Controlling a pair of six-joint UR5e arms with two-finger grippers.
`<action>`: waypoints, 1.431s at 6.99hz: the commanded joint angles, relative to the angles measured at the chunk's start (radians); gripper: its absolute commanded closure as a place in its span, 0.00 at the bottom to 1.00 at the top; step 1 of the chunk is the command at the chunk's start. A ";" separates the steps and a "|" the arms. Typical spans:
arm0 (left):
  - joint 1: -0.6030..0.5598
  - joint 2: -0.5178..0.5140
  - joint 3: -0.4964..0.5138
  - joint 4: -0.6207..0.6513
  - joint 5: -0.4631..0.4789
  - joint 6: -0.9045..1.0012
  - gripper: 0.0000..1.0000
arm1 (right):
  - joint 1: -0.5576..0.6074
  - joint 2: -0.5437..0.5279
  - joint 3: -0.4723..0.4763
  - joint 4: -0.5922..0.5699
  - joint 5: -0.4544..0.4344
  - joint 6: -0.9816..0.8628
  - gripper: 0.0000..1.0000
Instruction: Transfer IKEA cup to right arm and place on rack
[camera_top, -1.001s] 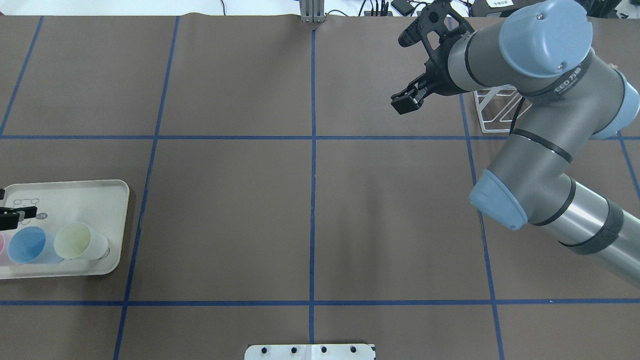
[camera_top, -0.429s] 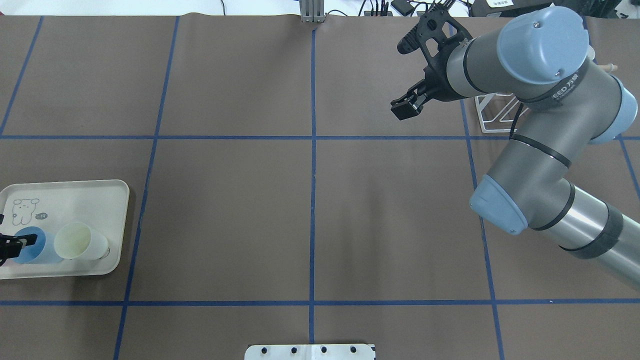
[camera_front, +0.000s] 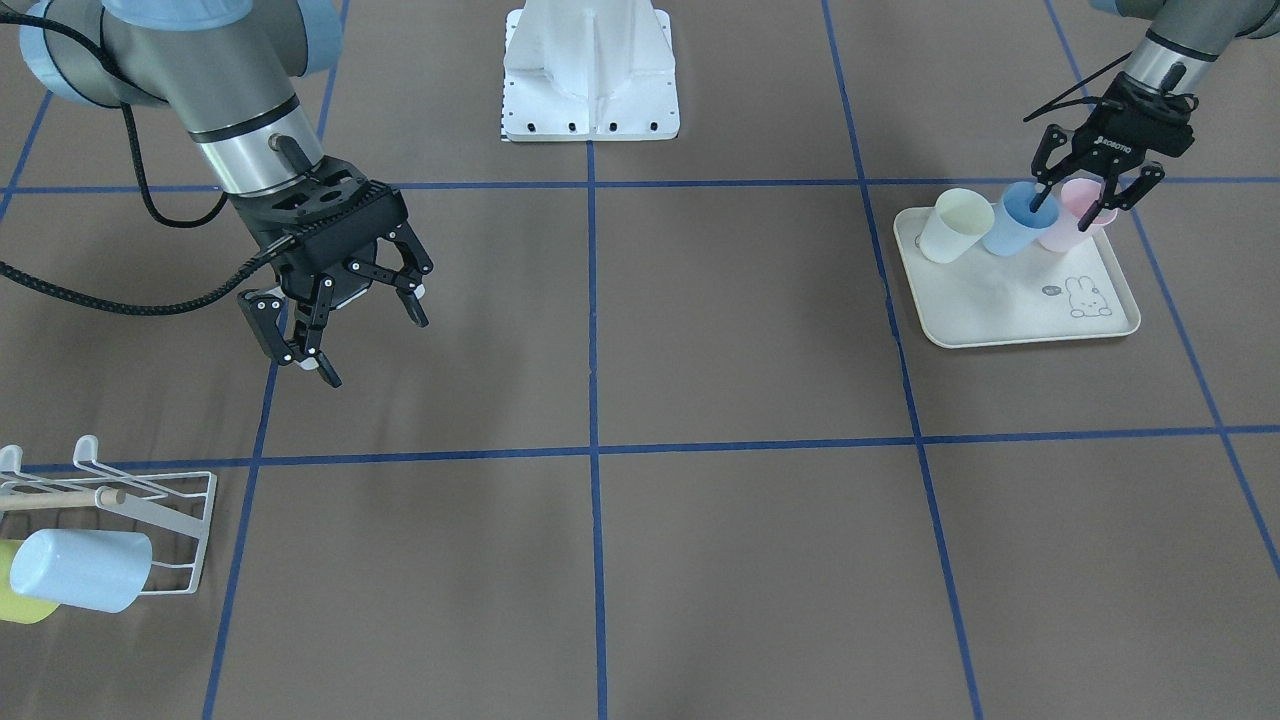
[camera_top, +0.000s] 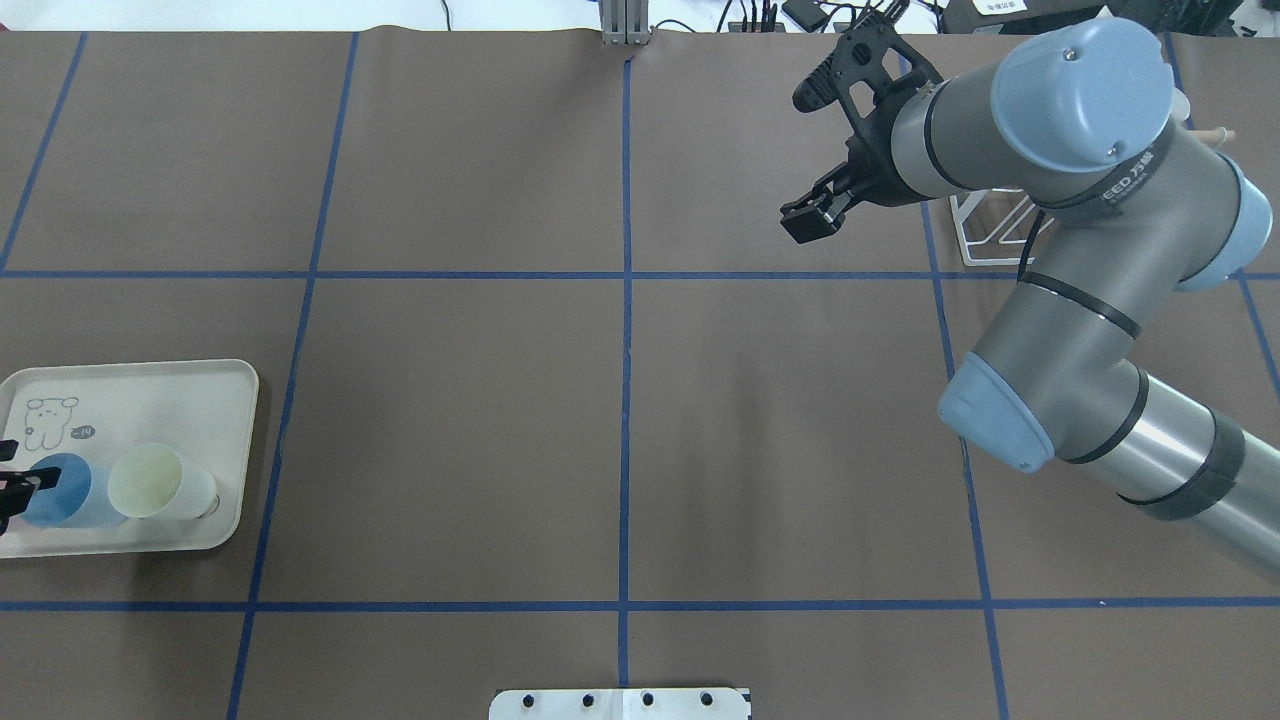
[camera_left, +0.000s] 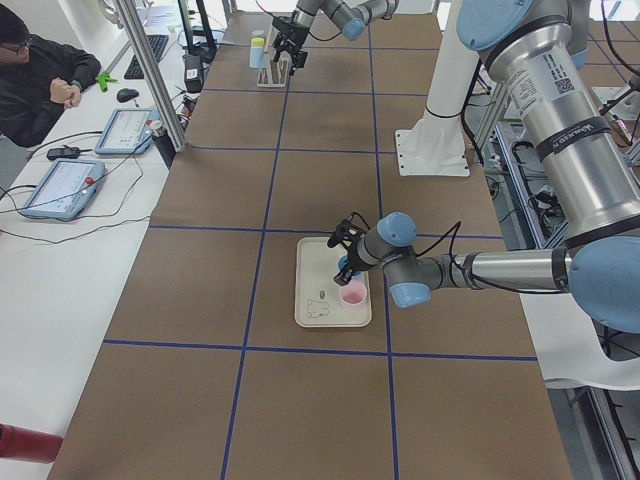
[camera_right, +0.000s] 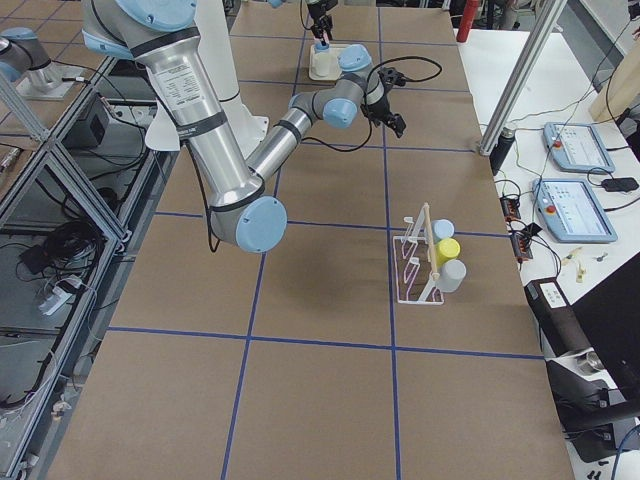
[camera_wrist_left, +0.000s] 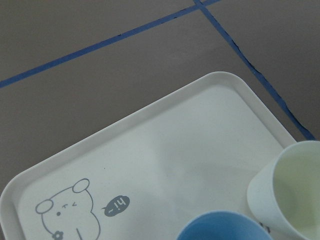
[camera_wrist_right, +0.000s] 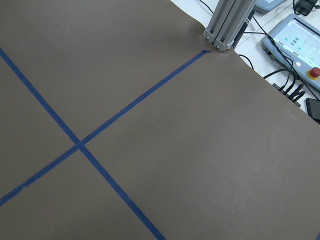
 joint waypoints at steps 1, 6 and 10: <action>0.008 -0.010 0.013 -0.001 -0.002 0.001 0.69 | 0.000 0.001 0.000 0.000 -0.001 0.000 0.01; 0.005 -0.050 0.022 0.002 -0.017 0.001 1.00 | -0.008 0.004 -0.003 0.000 -0.004 0.005 0.01; -0.270 -0.197 -0.135 0.301 -0.036 0.042 1.00 | -0.075 0.013 -0.011 0.002 -0.016 0.009 0.01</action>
